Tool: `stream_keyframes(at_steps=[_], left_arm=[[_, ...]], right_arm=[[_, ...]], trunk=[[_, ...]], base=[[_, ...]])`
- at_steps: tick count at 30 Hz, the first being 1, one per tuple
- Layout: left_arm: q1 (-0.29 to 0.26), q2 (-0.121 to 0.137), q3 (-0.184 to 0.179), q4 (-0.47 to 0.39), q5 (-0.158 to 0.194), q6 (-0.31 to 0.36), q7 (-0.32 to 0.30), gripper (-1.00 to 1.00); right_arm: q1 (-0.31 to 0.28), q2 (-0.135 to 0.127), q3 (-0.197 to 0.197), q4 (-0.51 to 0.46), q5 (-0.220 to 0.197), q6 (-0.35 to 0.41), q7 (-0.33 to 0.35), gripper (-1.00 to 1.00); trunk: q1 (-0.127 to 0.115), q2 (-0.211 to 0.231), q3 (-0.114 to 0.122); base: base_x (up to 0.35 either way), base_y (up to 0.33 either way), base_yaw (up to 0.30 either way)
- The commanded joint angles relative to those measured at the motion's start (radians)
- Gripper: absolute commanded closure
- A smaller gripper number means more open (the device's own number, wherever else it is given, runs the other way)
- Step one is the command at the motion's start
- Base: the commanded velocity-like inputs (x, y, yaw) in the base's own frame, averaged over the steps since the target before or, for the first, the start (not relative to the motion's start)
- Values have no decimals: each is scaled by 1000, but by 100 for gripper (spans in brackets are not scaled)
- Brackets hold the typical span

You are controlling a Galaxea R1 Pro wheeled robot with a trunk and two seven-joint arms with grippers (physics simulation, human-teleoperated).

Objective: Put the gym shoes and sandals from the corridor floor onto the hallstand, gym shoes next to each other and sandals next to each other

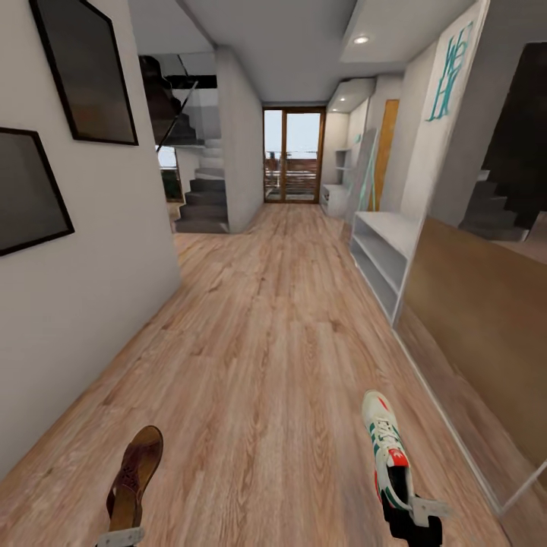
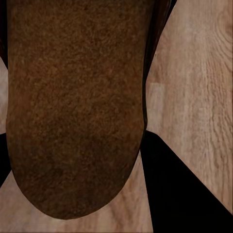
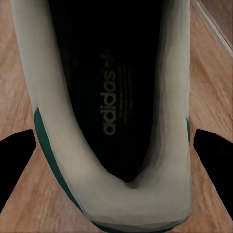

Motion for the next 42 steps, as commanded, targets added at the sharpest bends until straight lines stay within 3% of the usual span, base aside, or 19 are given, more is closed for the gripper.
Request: stream_keyframes(at_steps=[1, 42], left_arm=[[-1, 0, 9, 0, -7, -3, -7, 100], [-1, 0, 9, 1, -7, -3, -7, 100]], right_arm=[[-1, 0, -6, 1, 4, -4, 2, 100], [-1, 0, -6, 2, 4, -3, 2, 100]], trunk=[[0, 0, -1], [0, 0, -1]], base=[[314, 133, 0], [333, 22, -38]])
